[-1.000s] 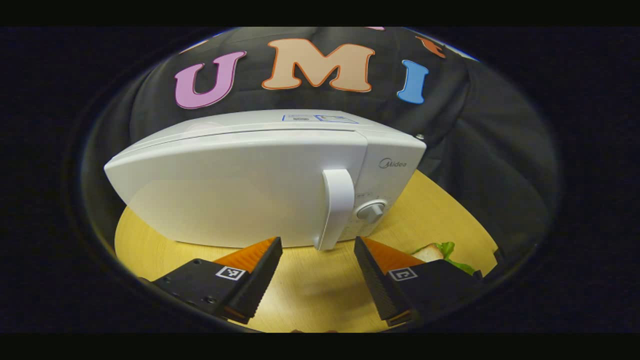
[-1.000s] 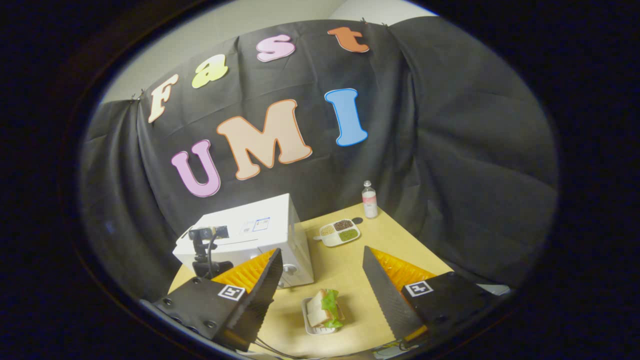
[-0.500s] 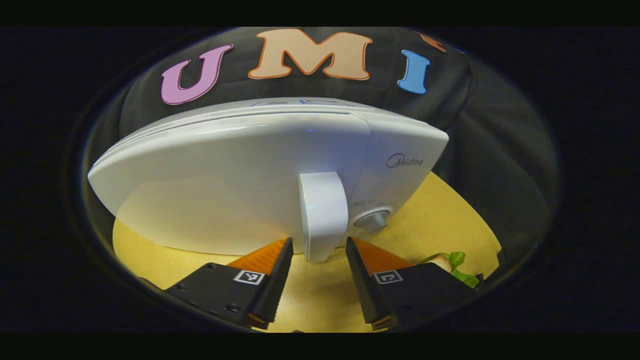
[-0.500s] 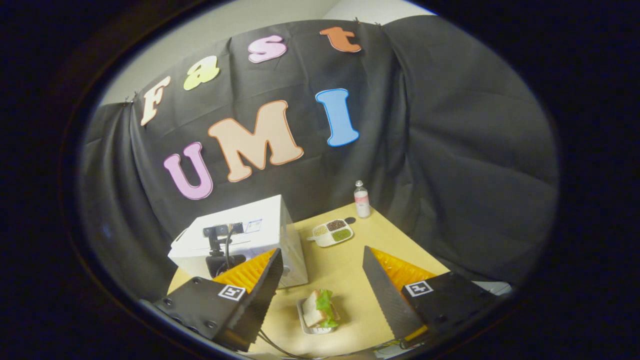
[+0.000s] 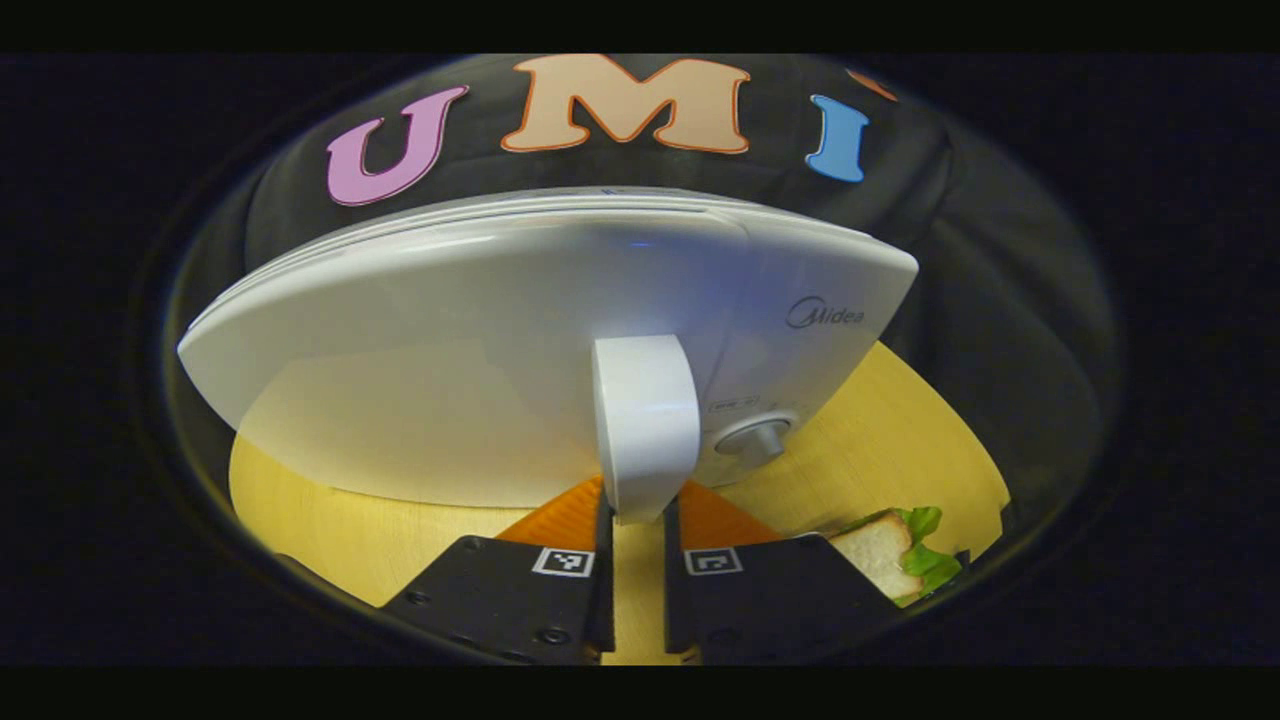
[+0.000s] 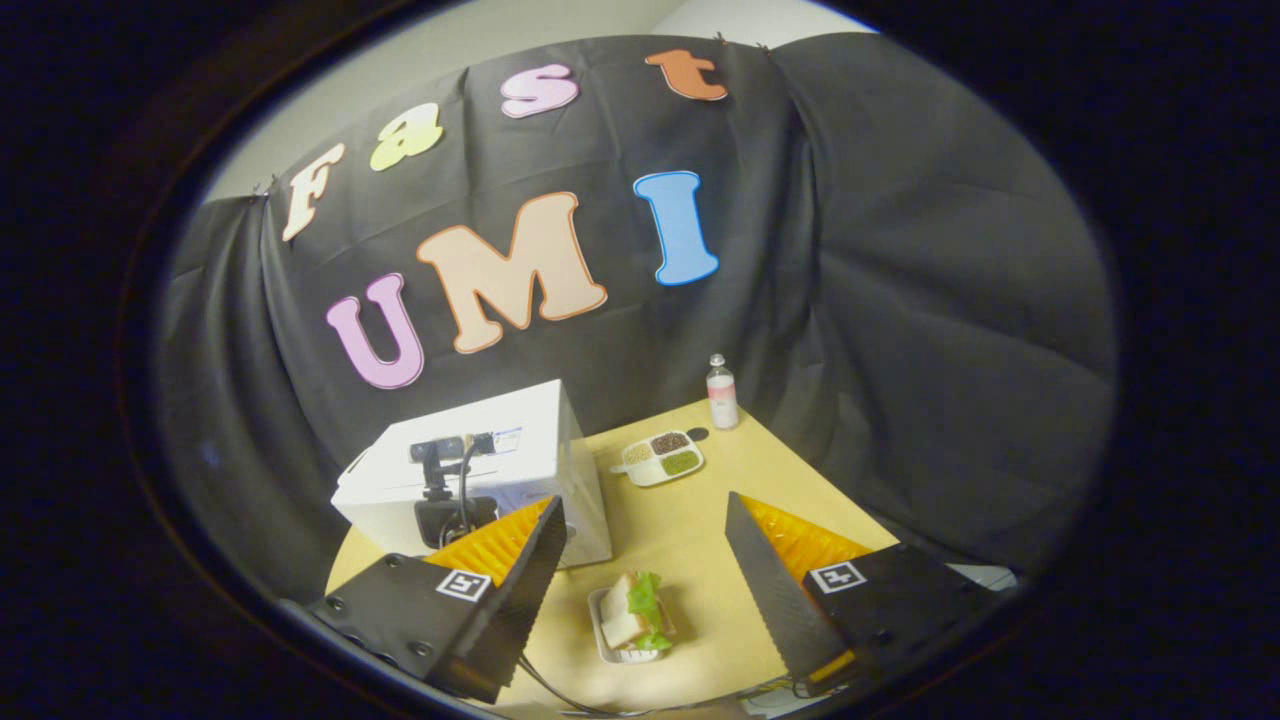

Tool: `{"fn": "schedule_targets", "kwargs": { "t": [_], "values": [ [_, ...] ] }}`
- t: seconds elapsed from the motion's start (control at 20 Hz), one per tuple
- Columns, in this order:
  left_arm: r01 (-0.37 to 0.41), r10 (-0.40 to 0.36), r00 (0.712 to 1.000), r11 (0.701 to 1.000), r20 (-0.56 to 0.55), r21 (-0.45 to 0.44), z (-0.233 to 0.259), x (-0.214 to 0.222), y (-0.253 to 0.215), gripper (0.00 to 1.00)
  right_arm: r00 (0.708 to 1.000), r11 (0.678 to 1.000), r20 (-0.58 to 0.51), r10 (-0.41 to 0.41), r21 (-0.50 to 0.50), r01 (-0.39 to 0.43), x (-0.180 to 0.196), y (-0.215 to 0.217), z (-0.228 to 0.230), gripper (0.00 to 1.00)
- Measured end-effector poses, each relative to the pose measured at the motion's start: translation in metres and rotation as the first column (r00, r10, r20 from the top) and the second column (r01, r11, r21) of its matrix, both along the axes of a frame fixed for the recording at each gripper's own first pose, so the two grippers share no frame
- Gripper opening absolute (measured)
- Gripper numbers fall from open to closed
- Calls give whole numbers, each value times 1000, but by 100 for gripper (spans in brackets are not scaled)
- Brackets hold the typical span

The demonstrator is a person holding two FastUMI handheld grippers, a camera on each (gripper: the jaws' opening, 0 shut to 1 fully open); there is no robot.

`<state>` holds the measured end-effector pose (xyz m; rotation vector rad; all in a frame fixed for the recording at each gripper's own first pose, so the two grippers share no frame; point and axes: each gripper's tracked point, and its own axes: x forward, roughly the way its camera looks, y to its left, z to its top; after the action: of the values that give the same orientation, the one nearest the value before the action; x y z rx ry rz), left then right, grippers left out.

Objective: Open the microwave oven with the left hand, put the food in, and close the microwave oven.

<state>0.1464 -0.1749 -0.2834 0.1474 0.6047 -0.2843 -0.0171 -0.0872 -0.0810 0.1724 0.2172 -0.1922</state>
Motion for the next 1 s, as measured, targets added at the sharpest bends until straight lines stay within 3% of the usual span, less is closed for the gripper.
{"fn": "schedule_targets", "kwargs": {
  "t": [0.25, 0.3, 0.35, 0.4, 0.55, 0.6, 0.65, 0.75, 0.8, 0.85, 0.9, 1.0],
  "values": [
    [-9, 9, 1000, 1000, 14, -9, 0, -1, 1, 12, 1000, 1000, -20, -6, 4, 6, -10, -3, -8, 92],
    [-11, 12, 1000, 1000, 20, -13, 1, -1, 1, 11, 1000, 1000, -23, -7, 4, 7, -11, -3, -9, 99],
    [-17, 17, 1000, 1000, 21, -15, 1, -2, 1, 11, 1000, 1000, -25, -8, 4, 8, -14, -4, -10, 92],
    [-25, 26, 999, 1000, 25, -17, 2, -2, 1, 9, 1000, 1000, -28, -8, 2, 8, -16, -5, -11, 99],
    [-44, 45, 999, 999, 29, -27, 2, -2, 2, 7, 999, 1000, -40, -6, -6, 6, -20, -6, -15, 99],
    [-43, 44, 999, 999, 28, -32, 2, -2, 2, 6, 999, 1000, -45, -3, -8, 3, -22, -6, -17, 92],
    [-44, 45, 999, 998, 26, -41, 2, -4, 2, 6, 999, 1000, -50, 1, -11, -1, -24, -6, -18, 99],
    [-51, 52, 998, 997, 27, -55, 2, -6, 3, 7, 998, 1000, -59, 4, -19, -5, -24, -7, -23, 99],
    [-59, 60, 998, 997, 15, -56, 0, -10, 4, 6, 998, 1000, -67, 9, -19, -10, -23, -7, -27, 99],
    [-77, 76, 997, 995, -12, -57, -4, -24, 8, 6, 997, 1000, -76, 13, -17, -14, -24, -7, -30, 92],
    [-60, 61, 998, 997, 12, -55, -3, -34, 11, 6, 997, 1000, -81, 16, -15, -17, -23, -7, -32, 99],
    [-17, 19, 999, 998, 41, -54, -4, -57, 19, 5, 996, 1000, -89, 28, -2, -28, -20, -5, -35, 99]
  ]
}}
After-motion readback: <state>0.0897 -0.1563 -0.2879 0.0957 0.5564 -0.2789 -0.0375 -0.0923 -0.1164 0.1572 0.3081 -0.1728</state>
